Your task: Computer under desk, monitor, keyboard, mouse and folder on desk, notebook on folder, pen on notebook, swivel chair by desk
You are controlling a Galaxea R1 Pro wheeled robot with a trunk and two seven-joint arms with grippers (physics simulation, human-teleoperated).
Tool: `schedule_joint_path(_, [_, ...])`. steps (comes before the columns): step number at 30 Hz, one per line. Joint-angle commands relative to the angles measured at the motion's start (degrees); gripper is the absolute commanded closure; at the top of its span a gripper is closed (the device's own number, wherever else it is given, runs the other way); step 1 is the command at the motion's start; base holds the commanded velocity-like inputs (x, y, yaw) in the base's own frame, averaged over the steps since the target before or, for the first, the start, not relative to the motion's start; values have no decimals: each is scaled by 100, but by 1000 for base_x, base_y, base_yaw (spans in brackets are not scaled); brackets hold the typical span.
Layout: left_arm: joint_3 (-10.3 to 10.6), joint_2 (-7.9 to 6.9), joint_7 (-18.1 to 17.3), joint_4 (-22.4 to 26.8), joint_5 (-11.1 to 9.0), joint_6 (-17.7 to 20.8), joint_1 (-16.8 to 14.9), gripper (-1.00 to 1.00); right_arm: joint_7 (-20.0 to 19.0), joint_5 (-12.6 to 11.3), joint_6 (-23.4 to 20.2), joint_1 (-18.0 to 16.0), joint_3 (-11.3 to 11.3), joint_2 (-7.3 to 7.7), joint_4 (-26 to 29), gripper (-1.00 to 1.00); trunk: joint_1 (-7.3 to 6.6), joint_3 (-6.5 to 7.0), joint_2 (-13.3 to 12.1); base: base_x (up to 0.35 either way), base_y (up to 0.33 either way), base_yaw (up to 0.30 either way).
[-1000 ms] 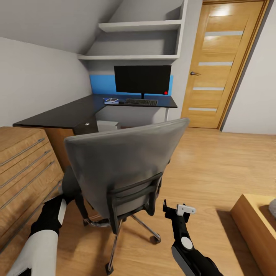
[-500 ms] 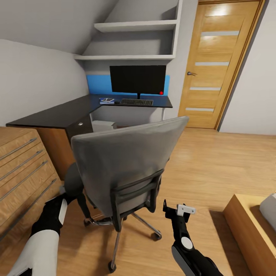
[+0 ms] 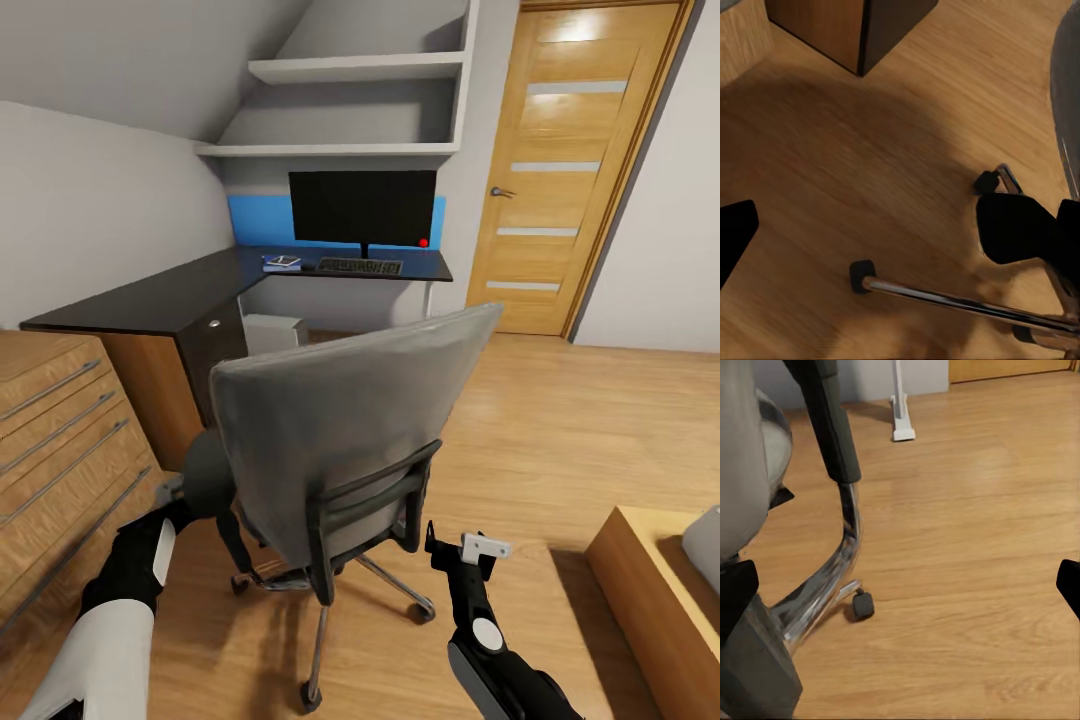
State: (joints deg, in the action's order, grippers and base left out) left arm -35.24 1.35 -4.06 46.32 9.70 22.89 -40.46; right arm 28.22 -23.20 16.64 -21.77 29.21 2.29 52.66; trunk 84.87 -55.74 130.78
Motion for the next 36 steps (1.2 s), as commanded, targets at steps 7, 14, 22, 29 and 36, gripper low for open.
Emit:
schedule_joint_path(7, [-33,6,-43,8,58,23,-6,-100,26,-60,34,-7,38,9,-1,-100,-1,-5,2,0,300,0])
schedule_joint_path(14, [-35,0,-43,-130,58,23,-6,-100,10,-60,33,-6,37,8,-44,-100,-1,-5,2,-137,102,0])
schedule_joint_path(22, [-35,-3,-39,-190,58,19,-6,-100,0,-62,32,-5,41,2,-112,-100,-1,-5,2,-215,4,0])
schedule_joint_path(29, [-35,-3,-40,-193,58,15,-6,-100,-3,-62,35,-6,38,8,-116,-100,-1,-5,2,-44,0,0])
schedule_joint_path(36, [-40,-6,-36,-208,58,17,-6,-100,-1,-62,38,-7,49,0,-113,-100,-1,-5,2,-6,0,0])
